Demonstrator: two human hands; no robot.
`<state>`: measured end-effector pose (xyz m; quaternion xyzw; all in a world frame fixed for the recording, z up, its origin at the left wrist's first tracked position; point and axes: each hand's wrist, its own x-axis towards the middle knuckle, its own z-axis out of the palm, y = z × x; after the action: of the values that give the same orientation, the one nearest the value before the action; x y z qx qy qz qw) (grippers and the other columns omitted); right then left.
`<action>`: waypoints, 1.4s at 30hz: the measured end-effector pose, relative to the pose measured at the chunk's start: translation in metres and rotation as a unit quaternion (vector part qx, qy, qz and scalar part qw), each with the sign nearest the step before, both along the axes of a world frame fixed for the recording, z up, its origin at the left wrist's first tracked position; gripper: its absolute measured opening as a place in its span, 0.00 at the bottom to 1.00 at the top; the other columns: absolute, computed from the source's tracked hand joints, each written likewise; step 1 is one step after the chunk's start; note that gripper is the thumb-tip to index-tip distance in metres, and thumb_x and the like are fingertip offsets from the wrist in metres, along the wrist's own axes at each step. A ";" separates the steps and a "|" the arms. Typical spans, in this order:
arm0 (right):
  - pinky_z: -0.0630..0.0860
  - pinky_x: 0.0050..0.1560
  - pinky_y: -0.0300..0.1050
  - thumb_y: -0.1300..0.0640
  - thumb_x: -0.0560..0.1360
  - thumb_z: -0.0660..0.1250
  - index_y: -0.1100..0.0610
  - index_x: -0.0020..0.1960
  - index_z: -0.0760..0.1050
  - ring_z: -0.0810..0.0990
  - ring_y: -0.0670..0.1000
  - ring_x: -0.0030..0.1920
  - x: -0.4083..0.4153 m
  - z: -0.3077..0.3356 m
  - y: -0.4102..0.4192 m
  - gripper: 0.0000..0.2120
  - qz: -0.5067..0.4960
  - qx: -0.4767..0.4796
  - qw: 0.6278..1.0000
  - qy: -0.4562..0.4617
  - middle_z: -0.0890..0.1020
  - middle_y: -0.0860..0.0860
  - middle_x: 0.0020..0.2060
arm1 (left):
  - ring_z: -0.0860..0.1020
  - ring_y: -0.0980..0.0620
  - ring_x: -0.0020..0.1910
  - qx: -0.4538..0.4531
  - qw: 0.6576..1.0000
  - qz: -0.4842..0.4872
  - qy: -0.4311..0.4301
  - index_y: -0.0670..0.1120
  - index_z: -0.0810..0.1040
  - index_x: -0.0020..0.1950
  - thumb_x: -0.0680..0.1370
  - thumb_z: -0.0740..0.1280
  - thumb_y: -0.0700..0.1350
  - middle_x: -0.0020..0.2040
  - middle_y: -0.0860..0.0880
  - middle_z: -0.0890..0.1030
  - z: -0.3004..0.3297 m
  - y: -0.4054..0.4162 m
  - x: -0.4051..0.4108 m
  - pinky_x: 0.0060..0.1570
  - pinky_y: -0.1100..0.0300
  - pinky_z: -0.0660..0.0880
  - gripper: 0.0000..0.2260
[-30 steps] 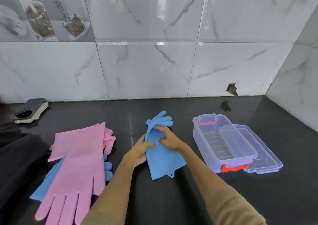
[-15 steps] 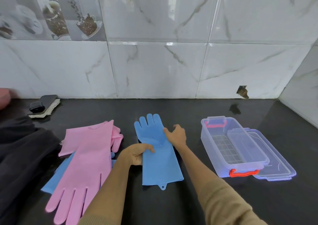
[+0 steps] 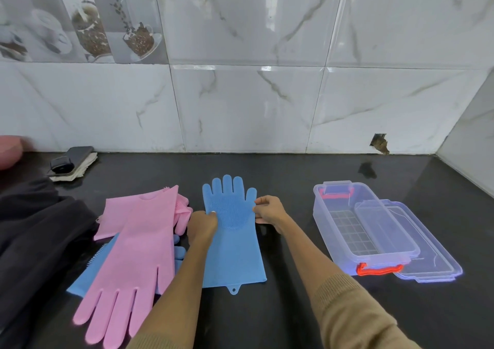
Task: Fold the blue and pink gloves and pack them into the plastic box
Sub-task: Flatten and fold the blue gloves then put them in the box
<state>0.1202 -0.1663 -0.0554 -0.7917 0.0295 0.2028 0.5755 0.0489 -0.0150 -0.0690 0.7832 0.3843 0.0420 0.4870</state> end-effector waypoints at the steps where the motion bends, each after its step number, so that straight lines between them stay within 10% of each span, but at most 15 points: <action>1: 0.81 0.46 0.43 0.68 0.75 0.65 0.59 0.51 0.73 0.80 0.55 0.54 -0.001 -0.003 -0.002 0.08 -0.014 -0.001 1.000 -0.007 0.79 0.60 0.57 | 0.78 0.41 0.49 0.023 1.000 -0.001 0.005 0.38 0.77 0.56 0.80 0.61 0.47 0.54 0.40 0.81 0.000 0.000 -0.002 0.43 0.56 0.70 0.14; 15: 0.77 0.39 0.44 0.69 0.73 0.61 0.60 0.50 0.78 0.79 0.52 0.43 -0.037 0.005 0.047 0.11 0.074 -0.158 0.961 -0.215 0.81 0.55 0.49 | 0.79 0.44 0.48 0.300 0.951 0.074 -0.020 0.44 0.78 0.51 0.79 0.62 0.39 0.49 0.44 0.82 0.022 0.005 -0.033 0.40 0.57 0.68 0.06; 21: 0.80 0.50 0.48 0.55 0.73 0.70 0.65 0.55 0.79 0.82 0.54 0.40 -0.071 0.012 0.105 0.16 0.375 -0.219 0.898 -0.068 0.83 0.62 0.46 | 0.77 0.45 0.54 0.308 0.950 0.027 0.037 0.48 0.78 0.55 0.75 0.67 0.39 0.54 0.46 0.81 0.031 0.045 -0.055 0.41 0.57 0.68 0.10; 26: 0.77 0.34 0.42 0.57 0.76 0.66 0.62 0.54 0.73 0.75 0.48 0.29 -0.089 0.013 0.126 0.10 0.419 -0.258 0.871 -0.015 0.76 0.54 0.33 | 0.77 0.46 0.55 0.268 0.960 -0.036 0.072 0.50 0.77 0.56 0.69 0.74 0.42 0.56 0.48 0.79 0.028 0.057 -0.066 0.49 0.55 0.73 0.17; 35: 0.78 0.50 0.48 0.47 0.80 0.54 0.60 0.67 0.67 0.78 0.53 0.38 -0.084 0.021 0.111 0.22 0.392 -0.106 0.904 0.131 0.75 0.60 0.62 | 0.78 0.45 0.52 0.235 0.970 -0.055 0.027 0.48 0.80 0.53 0.73 0.63 0.33 0.55 0.46 0.80 0.033 0.061 -0.063 0.47 0.56 0.72 0.15; 42: 0.68 0.42 0.43 0.56 0.74 0.52 0.58 0.44 0.73 0.73 0.51 0.37 -0.082 0.017 0.085 0.11 0.362 0.073 0.916 0.159 0.79 0.55 0.42 | 0.79 0.41 0.49 0.257 0.965 -0.051 0.023 0.43 0.85 0.44 0.73 0.62 0.33 0.55 0.43 0.79 0.034 0.069 -0.059 0.49 0.52 0.77 0.13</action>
<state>0.0385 -0.0809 -0.0387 -0.6616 -0.1830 0.5221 0.5063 -0.0097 0.0538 -0.0354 0.9013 0.3315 0.0965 0.2617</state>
